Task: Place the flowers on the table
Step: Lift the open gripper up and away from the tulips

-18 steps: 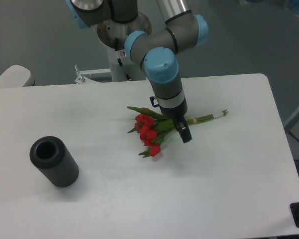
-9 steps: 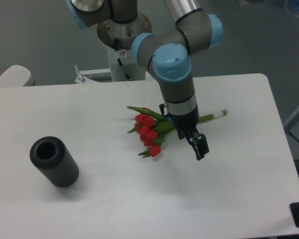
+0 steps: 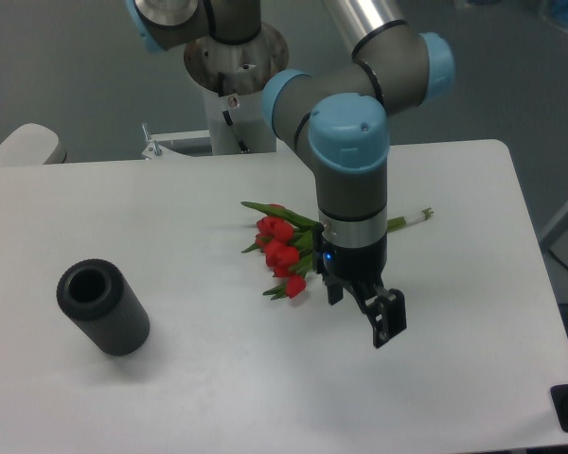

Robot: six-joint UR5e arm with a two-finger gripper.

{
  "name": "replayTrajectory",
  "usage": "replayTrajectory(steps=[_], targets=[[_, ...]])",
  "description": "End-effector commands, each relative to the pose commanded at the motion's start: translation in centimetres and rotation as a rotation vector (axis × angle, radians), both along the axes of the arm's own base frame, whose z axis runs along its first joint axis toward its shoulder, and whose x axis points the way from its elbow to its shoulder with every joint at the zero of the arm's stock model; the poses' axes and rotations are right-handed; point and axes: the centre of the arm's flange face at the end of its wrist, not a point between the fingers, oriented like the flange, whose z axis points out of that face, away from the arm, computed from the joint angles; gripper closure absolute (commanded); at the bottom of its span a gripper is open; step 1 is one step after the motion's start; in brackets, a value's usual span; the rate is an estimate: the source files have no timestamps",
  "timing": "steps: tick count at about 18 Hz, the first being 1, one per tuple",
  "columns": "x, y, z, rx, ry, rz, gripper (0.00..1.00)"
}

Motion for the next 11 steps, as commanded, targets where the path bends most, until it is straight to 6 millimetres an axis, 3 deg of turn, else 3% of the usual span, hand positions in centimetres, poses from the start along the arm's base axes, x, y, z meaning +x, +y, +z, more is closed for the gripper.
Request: replayTrajectory(steps=[6,11], targets=[[-1.9,1.7,0.2,0.017,0.022,-0.006,0.0],[-3.4,1.8,-0.4,0.021,0.022,-0.005,0.0]])
